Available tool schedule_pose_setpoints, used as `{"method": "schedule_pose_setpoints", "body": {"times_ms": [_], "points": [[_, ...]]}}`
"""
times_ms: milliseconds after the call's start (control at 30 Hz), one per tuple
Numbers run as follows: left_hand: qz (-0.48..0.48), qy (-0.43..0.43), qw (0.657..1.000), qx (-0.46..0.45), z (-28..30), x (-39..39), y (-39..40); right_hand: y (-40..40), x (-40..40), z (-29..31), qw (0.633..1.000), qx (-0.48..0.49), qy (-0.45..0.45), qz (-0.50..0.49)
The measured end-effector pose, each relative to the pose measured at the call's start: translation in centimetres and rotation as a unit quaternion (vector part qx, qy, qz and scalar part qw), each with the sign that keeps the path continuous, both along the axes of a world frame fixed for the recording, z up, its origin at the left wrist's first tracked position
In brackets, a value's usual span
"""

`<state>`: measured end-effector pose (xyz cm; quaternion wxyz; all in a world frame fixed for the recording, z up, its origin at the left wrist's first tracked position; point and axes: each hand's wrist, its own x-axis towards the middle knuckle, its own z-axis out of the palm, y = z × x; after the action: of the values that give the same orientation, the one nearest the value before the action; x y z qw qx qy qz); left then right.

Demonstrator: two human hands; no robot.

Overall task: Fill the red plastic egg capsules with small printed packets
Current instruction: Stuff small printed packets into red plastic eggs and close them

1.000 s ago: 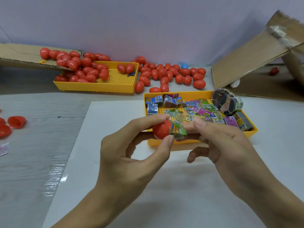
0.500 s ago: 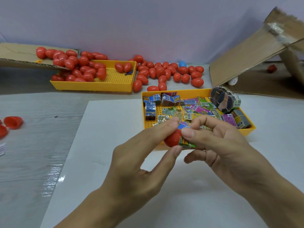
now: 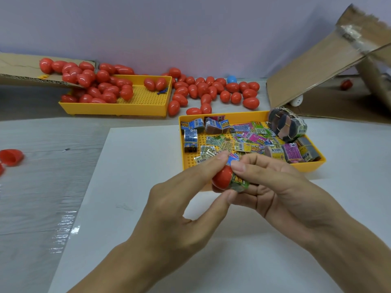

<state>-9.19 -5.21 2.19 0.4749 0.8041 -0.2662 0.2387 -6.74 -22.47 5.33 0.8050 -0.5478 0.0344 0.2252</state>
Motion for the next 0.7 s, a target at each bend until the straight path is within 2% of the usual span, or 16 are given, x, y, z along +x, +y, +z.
{"method": "schedule_pose_setpoints", "body": {"times_ms": [200,400,567,700], "points": [[-0.005,0.003,1.0,-0.004,-0.12,0.06,-0.07,0.0,0.0,0.06,1.0,-0.013,0.008,0.003],[-0.017,0.088,0.995,-0.032,0.1,-0.02,-0.22,-0.01,0.08,-0.23,1.0,-0.004,0.024,0.005],[-0.054,0.15,0.982,-0.106,-0.28,0.0,-0.13,0.16,0.17,-0.57,0.999,0.017,0.045,0.011],[-0.059,0.149,0.977,-0.139,-0.71,0.05,-0.31,0.32,0.08,-0.82,0.998,0.033,0.054,0.01]]}}
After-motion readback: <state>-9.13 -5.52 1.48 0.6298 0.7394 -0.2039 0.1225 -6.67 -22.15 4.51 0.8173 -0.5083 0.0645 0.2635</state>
